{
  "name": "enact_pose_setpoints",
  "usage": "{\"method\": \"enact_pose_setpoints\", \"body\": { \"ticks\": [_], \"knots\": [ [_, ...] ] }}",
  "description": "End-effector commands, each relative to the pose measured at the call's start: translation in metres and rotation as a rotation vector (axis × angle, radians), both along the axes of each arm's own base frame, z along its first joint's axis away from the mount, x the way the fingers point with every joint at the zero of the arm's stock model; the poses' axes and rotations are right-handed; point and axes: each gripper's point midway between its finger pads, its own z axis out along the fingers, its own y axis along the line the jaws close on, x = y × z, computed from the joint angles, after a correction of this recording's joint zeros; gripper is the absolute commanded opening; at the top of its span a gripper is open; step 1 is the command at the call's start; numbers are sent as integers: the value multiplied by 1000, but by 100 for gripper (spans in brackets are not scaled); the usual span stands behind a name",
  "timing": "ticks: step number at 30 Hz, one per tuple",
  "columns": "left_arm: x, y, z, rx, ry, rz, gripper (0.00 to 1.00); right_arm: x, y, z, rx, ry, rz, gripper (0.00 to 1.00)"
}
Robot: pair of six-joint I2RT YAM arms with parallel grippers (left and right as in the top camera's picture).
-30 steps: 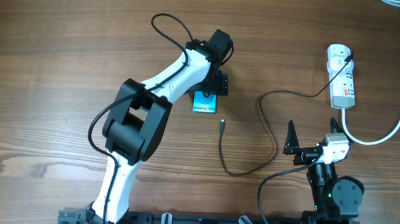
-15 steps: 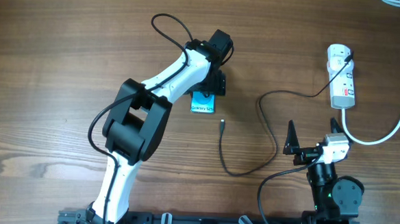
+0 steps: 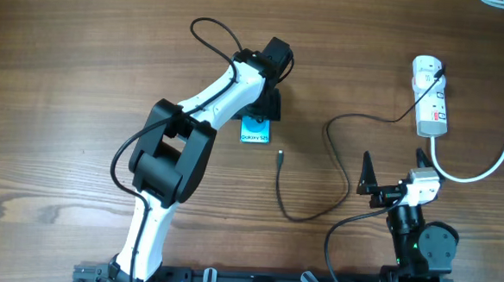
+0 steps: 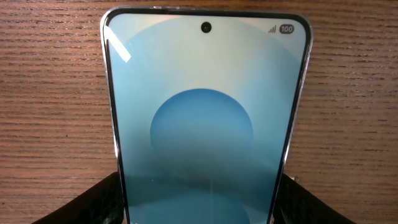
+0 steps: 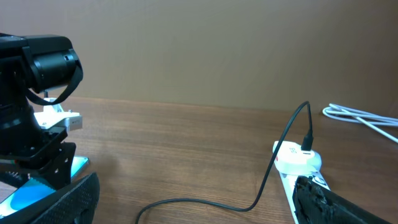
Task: Plug charger to phone and switch on socket
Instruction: 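Lower the left gripper over the phone and close on its edge, then lift the phone with the left gripper and raise it upright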
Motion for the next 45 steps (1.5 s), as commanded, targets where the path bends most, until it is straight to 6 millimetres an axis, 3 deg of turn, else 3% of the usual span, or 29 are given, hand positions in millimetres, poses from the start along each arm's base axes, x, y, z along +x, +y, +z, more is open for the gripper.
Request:
{"method": "enact_pose_setpoints", "body": {
  "ticks": [1, 4, 7, 14, 18, 20, 25, 29, 37, 45],
  "knots": [
    [-9, 3, -18, 17, 53, 6, 68, 0, -3, 1, -17, -6, -14, 100],
    [-8, 1, -9, 2, 45, 6, 68, 0, -3, 1, -17, -6, -14, 100],
    [-4, -2, 11, -56, 27, 15, 68, 0, -3, 1, -17, -6, -14, 100],
    [-11, 1, 95, -350, 68, 75, 66, 0, -3, 1, -17, -6, -14, 100],
    [-25, -8, 153, -662, 156, 85, 67, 0, -3, 1, -17, -6, -14, 100],
    [-30, -13, 193, -887, 196, 51, 66, 0, -3, 1, -17, -6, -14, 100],
    [-36, -9, 268, -1316, 310, 12, 67, 0, -3, 1, -17, -6, -14, 100],
    [-37, 4, 304, -1517, 364, -9, 66, 0, -3, 1, -17, -6, -14, 100],
    [-24, 30, 309, -1538, 511, 226, 66, 0, -3, 1, -17, -6, -14, 99],
    [-21, 35, 309, -1517, 639, 378, 60, 0, -3, 1, -17, -6, -14, 100]
  ]
}}
